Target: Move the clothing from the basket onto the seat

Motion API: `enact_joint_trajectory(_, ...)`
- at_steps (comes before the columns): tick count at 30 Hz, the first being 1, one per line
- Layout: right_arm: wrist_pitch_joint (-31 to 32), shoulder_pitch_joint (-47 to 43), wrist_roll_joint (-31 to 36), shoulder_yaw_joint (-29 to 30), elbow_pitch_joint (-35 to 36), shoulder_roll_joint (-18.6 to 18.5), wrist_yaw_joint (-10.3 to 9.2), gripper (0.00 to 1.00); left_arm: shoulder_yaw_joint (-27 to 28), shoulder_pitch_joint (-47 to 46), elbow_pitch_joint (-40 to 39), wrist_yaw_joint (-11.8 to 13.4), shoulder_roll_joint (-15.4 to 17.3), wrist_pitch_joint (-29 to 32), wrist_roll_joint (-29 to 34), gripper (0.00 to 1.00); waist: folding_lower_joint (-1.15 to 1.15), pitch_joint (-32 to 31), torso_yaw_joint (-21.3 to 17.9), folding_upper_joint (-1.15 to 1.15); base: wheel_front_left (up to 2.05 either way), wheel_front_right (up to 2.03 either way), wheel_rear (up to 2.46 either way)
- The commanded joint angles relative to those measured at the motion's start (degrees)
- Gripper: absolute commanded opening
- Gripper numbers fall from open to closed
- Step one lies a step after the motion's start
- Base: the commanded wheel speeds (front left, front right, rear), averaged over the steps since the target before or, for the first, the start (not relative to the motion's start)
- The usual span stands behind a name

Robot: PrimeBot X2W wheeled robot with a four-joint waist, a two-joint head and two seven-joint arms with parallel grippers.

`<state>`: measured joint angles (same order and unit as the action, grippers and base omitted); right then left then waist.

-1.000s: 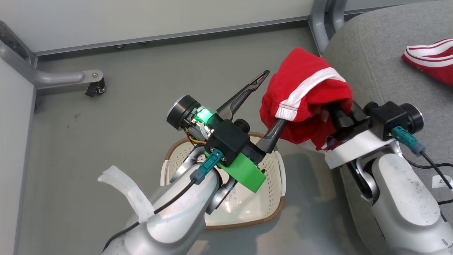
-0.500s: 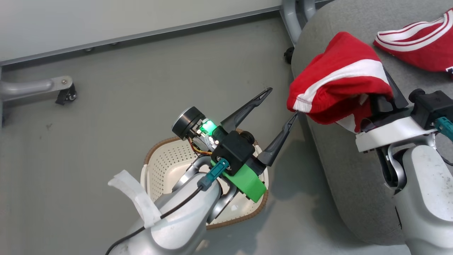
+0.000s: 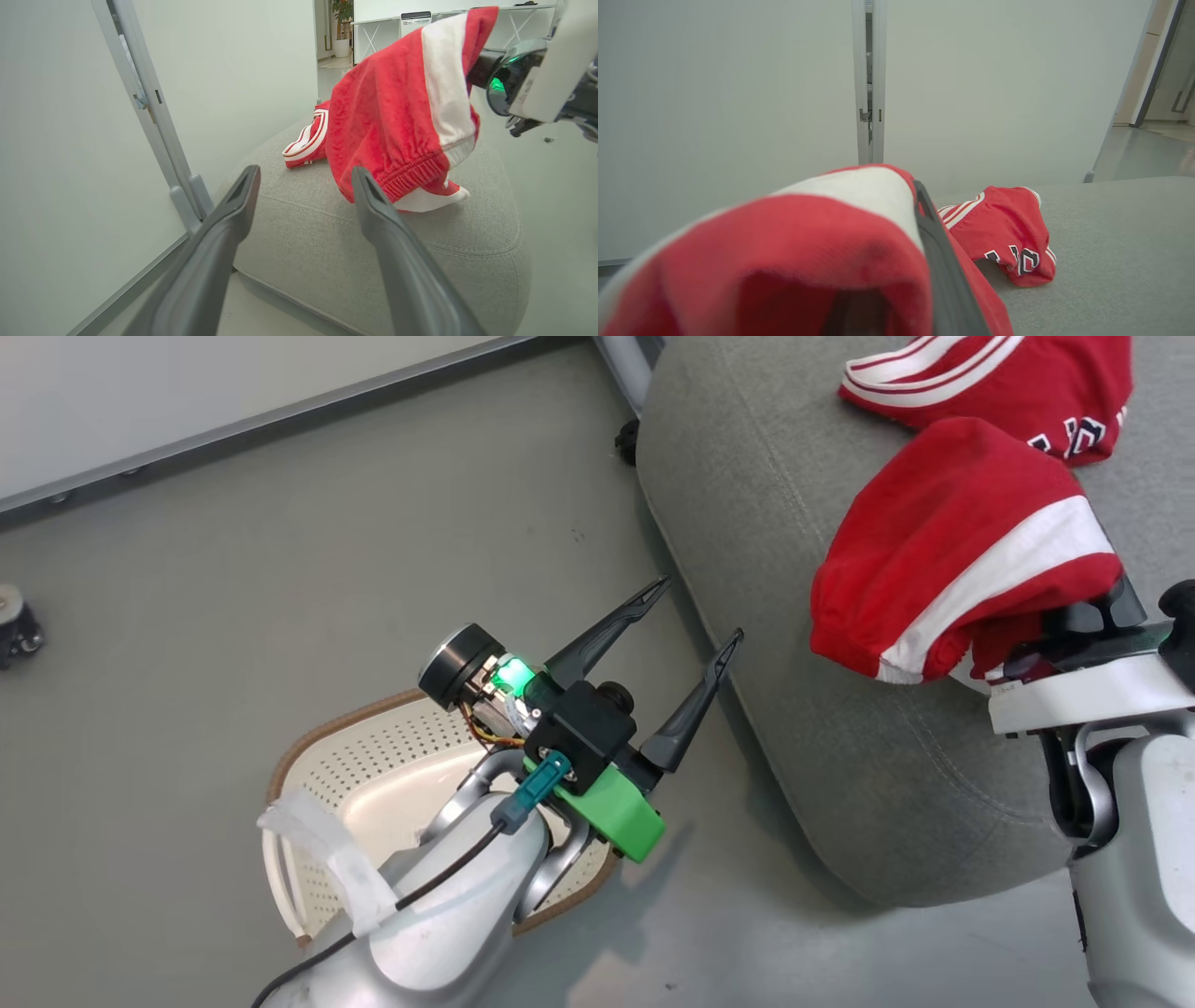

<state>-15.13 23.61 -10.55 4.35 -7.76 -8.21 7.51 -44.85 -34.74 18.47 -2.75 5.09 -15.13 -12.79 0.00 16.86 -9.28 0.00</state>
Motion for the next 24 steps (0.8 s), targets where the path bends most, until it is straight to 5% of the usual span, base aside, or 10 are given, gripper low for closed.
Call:
enact_joint_trajectory(1,-0.02,-1.04,-0.26,0.69,0.69,0.2,-0.04,0.0,0.35,-0.03,0.0,0.28,0.74,-0.03,0.65,1.0,0.0,2.07,-4.11,0.0,0.0,0.0,0.0)
enact_joint_trajectory(12,-0.02,-4.7,-1.63,3.03,4.11,2.64,-0.04,0.0,2.51,-0.7,0.17,0.44,2.65,-0.02,0.98,1.0,0.0,3.78,-9.81,0.0,0.0,0.0,0.0)
enact_joint_trajectory(24,-0.02,1.6,-3.33,5.06,6.09,2.72,-0.04,0.0,4.56,-2.77,-0.49,0.97,4.18,-0.02,1.72,1.0,0.0,8.59,-10.28,0.0,0.0,0.0,0.0)
